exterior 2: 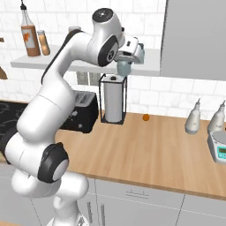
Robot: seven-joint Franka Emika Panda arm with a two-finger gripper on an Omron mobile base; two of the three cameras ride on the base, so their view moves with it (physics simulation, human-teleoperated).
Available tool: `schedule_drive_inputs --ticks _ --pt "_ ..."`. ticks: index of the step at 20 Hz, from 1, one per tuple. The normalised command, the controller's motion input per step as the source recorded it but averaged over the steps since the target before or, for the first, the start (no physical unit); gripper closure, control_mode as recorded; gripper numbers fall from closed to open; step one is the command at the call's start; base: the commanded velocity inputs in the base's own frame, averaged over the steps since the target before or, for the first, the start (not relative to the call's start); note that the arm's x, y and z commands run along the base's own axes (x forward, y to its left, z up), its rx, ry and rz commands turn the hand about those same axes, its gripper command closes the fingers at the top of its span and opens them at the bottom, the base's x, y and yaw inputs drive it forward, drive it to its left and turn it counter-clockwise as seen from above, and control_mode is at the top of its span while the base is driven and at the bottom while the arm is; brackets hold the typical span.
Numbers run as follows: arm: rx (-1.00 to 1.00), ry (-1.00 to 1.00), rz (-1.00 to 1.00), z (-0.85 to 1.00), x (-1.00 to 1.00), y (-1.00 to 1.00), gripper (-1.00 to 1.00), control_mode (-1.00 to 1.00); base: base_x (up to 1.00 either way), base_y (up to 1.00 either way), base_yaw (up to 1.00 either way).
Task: Put the shaker and condiment bottle from the counter next to their counterparts in the cabinet.
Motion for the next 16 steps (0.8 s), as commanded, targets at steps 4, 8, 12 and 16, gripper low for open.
schedule_drive_inputs --ticks 4,8,12,16 --pt "-0.03 0.00 0.08 0.43 0.00 -0.03 1.00 -1.00 0.00 0.00 0.00" --pt "-0.01 0.00 0.05 0.21 0.03 0.02 1.00 -1.00 0.00 0.00 0.00" --pt "0.00 0.00 0.00 0.02 0.08 0.18 1.00 -1.00 0.00 0.00 0.00" --pt "0.00 -0.02 0.00 0.00 0.19 0.22 1.00 -1.00 0.00 0.00 0.00"
